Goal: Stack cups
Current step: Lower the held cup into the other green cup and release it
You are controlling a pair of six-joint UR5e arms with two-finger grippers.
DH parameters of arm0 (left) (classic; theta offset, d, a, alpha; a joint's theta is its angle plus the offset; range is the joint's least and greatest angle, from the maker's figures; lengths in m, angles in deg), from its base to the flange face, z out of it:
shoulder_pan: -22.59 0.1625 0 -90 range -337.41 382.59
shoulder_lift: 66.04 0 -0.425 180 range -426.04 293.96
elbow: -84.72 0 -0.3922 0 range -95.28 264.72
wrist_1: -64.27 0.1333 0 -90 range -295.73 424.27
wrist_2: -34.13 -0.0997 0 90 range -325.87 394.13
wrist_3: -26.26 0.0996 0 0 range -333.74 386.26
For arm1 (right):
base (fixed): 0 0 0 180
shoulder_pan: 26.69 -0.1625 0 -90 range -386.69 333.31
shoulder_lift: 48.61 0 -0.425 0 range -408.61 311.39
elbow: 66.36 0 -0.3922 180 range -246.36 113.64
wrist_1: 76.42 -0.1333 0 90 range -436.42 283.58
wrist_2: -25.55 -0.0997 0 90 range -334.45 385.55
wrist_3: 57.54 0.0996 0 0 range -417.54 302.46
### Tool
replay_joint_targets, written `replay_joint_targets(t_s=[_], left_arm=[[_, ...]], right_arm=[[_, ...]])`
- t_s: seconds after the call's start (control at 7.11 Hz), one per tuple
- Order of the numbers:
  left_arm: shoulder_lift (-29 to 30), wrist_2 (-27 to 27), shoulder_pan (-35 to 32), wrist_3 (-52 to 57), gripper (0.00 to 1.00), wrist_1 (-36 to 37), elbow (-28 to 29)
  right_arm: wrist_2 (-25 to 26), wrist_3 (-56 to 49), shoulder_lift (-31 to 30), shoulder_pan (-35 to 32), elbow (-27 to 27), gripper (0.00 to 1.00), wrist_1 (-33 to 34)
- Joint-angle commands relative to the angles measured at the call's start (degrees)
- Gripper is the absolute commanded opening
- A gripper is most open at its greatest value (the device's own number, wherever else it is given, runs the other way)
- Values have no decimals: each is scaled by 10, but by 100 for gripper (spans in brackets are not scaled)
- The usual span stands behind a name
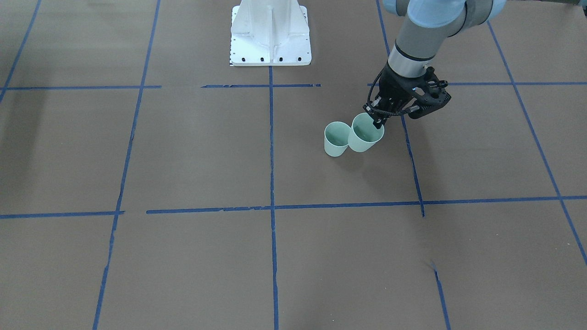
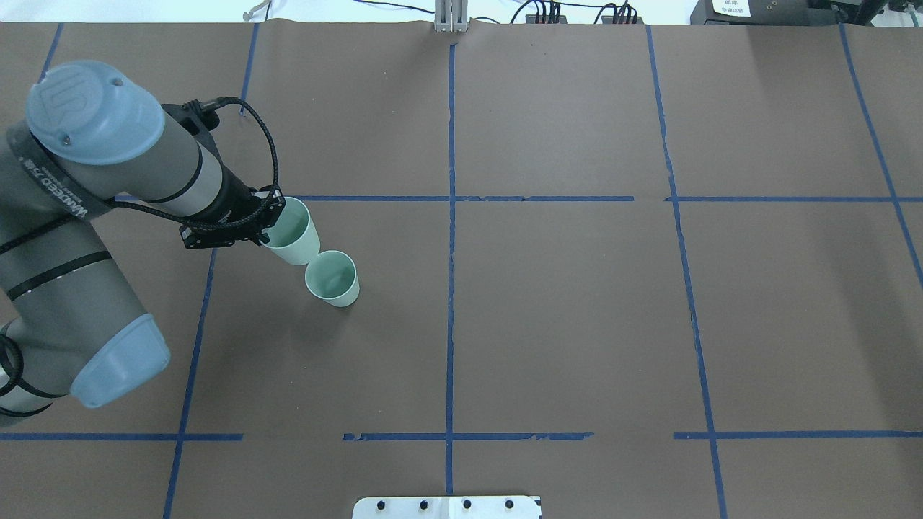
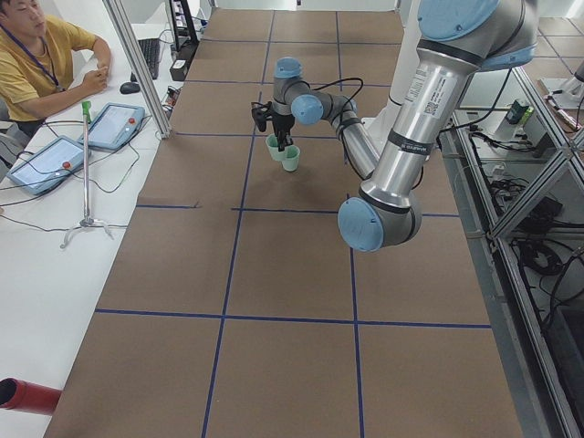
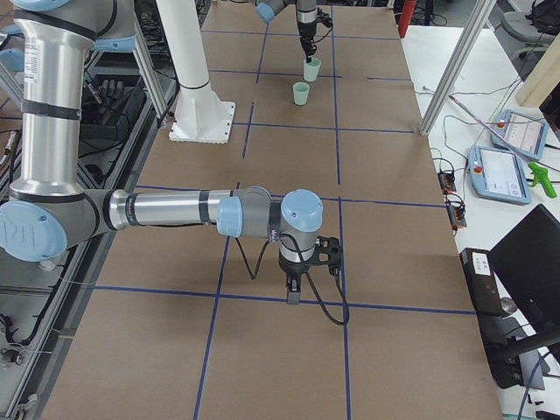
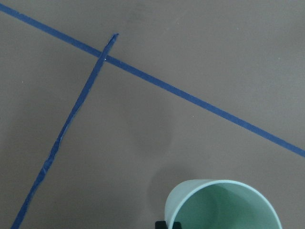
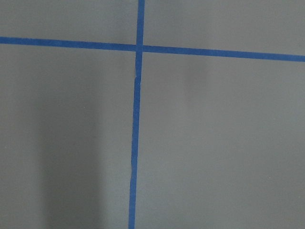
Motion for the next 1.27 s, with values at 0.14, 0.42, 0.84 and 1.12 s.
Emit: replay_joint_targets(t_s=[0.14, 0.42, 0.84, 1.12], left_arm=[[16, -18, 30, -29, 0, 13, -3], [20, -18, 33, -35, 0, 13, 1], [20, -20, 38, -42, 69, 12, 2], [21, -18, 38, -39, 85, 8, 2]], right_arm=[[0, 0, 0, 1, 0, 100, 0], [0, 0, 0, 0, 0, 100, 0], [0, 0, 0, 0, 0, 100, 0], [0, 0, 0, 0, 0, 100, 0]])
